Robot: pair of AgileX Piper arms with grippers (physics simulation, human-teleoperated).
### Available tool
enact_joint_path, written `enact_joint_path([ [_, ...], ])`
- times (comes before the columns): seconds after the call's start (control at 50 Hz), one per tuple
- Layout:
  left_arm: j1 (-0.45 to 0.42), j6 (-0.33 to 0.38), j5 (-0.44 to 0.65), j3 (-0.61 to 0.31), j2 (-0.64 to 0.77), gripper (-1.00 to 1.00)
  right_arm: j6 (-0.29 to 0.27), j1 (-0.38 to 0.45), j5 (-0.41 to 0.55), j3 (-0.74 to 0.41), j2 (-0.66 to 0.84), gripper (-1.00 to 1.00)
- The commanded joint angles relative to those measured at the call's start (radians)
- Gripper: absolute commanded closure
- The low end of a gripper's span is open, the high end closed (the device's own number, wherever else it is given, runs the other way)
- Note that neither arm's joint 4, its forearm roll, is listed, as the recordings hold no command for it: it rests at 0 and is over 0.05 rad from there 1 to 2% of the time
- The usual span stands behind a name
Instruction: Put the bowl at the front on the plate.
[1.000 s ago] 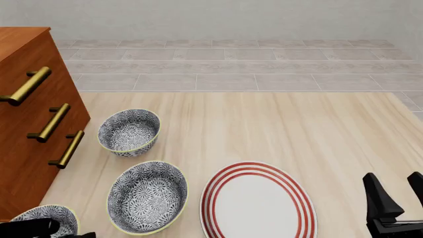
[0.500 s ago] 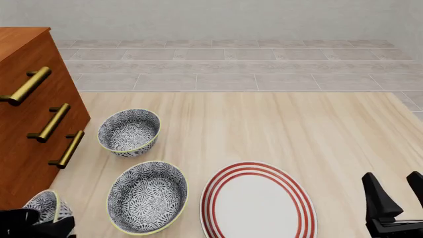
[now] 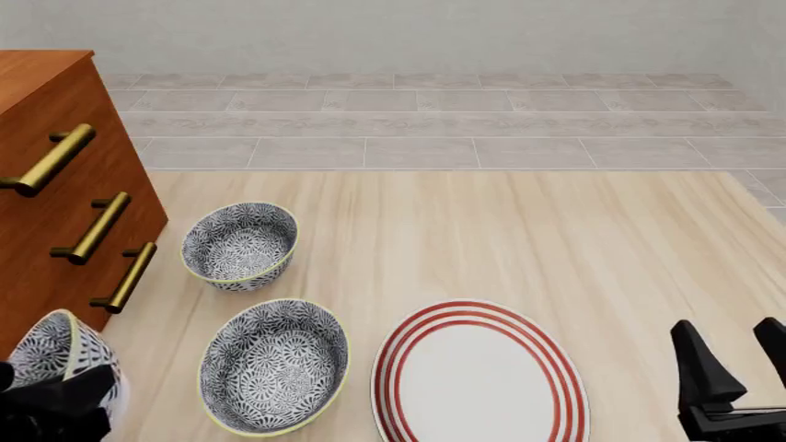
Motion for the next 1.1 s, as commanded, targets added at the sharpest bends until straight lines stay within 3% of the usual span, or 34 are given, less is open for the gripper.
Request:
enact_joint_path([
  [0.02, -0.029, 0.021, 0.008, -0.069, -0.009, 1.0, -0.005, 0.001, -0.002, 0.001, 0.003, -1.0],
  [0.16, -0.056, 0.037, -0.001, -0.13, 0.009, 1.0, -0.004, 0.002, -0.004, 0.001, 0.004, -1.0],
  [0.58, -0.095, 0.113, -0.144, -0.179, 0.137, 1.0, -0.007, 0.003, -0.007, 0.001, 0.009, -1.0],
  [1.1, -0.143, 0.288, -0.271, -0.231, 0.258, 1.0, -0.013, 0.004, -0.003, 0.0, 0.009, -1.0],
])
